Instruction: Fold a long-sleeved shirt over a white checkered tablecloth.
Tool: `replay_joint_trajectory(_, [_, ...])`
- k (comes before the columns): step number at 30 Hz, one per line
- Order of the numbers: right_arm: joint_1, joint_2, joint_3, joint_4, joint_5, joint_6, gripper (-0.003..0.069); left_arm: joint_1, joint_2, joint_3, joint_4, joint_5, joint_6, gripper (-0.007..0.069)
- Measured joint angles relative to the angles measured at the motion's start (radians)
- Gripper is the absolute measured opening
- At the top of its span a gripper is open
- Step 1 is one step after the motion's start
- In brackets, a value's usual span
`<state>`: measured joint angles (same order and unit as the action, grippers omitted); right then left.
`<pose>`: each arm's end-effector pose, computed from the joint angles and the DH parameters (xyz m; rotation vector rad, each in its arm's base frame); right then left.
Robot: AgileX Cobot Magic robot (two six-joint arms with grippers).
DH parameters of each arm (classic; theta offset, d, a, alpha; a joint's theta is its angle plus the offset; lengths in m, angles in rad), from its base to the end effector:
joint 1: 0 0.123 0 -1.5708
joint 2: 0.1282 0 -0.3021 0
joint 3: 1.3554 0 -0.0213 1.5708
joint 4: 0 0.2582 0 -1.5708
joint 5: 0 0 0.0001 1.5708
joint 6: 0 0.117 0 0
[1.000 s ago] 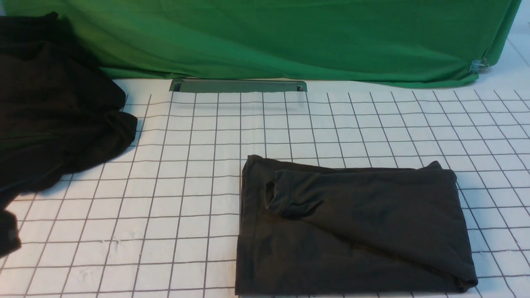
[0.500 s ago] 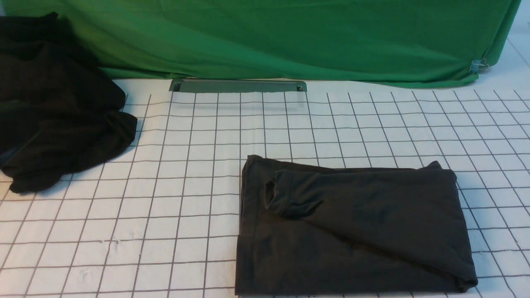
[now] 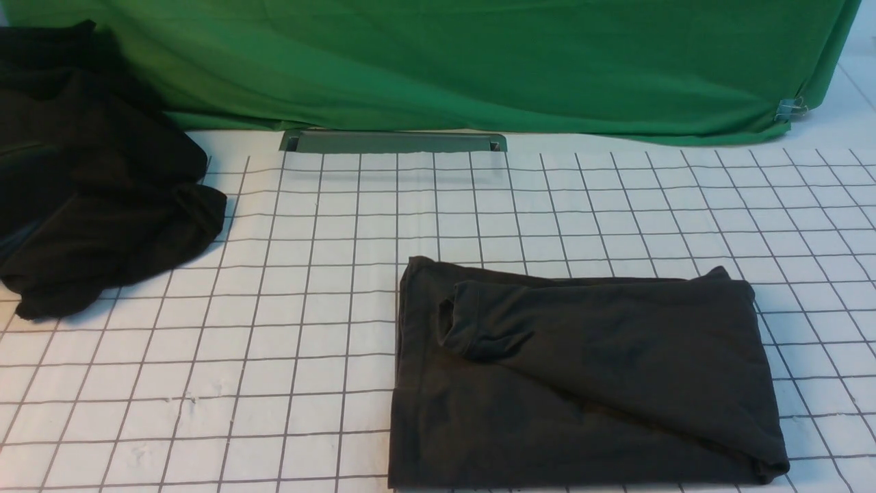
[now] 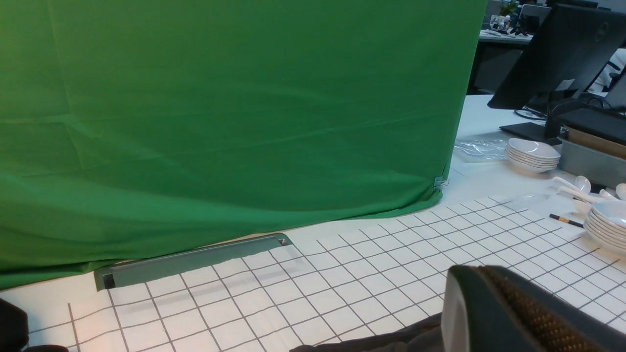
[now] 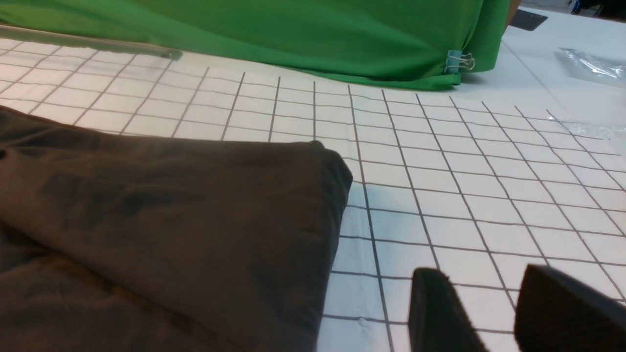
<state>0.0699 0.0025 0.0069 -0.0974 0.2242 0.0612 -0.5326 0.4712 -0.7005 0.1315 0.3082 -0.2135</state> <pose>0.0720 0.0025 0.1866 -0.0729 1.7146 0.0082 0.0939 -0.0499 0.3952 0.3168 1.5461 -0.4572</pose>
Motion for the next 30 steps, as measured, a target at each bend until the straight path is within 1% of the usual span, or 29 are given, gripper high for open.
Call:
replay_joint_trajectory(6, [0.0,0.0,0.0,0.0,0.0,0.0,0.0239,0.0,0.0,0.0,0.004,0.0,0.001,0.0003])
replay_joint_trajectory(10, [0.0,0.0,0.0,0.0,0.0,0.0,0.0239,0.001,0.0,0.011,0.014,0.039,0.001,0.0003])
replay_joint_trajectory(16, [0.0,0.0,0.0,0.0,0.0,0.0,0.0239,0.071,-0.052,0.135,0.032,0.051,0.001,0.0003])
replay_joint_trajectory(18, [0.0,0.0,0.0,0.0,0.0,0.0,0.0239,0.157,-0.125,0.216,0.004,0.043,0.024,0.0003])
replay_joint_trajectory(19, [0.0,0.0,0.0,0.0,0.0,0.0,0.0239,0.163,-0.131,0.222,-0.005,0.037,0.029,0.0003])
replay_joint_trajectory(20, [0.0,0.0,0.0,0.0,0.0,0.0,0.0239,0.23,-0.193,0.285,-0.052,0.01,0.087,0.0003])
replay_joint_trajectory(23, [0.0,0.0,0.0,0.0,0.0,0.0,0.0239,0.326,-0.283,0.379,-0.149,-0.072,0.183,0.0003])
replay_joint_trajectory(24, [0.0,0.0,0.0,0.0,0.0,0.0,0.0239,0.35,-0.296,0.394,-0.163,-0.085,0.192,0.0003])
replay_joint_trajectory(27, [0.0,0.0,0.0,0.0,0.0,0.0,0.0239,0.475,-0.384,0.502,-0.225,-0.154,0.213,0.0003])
replay_joint_trajectory(29, [0.0,0.0,0.0,0.0,0.0,0.0,0.0239,0.521,-0.422,0.552,-0.233,-0.154,0.219,0.0003])
replay_joint_trajectory(30, [0.0,0.0,0.0,0.0,0.0,0.0,0.0239,0.525,-0.422,0.557,-0.234,-0.154,0.219,0.0003])
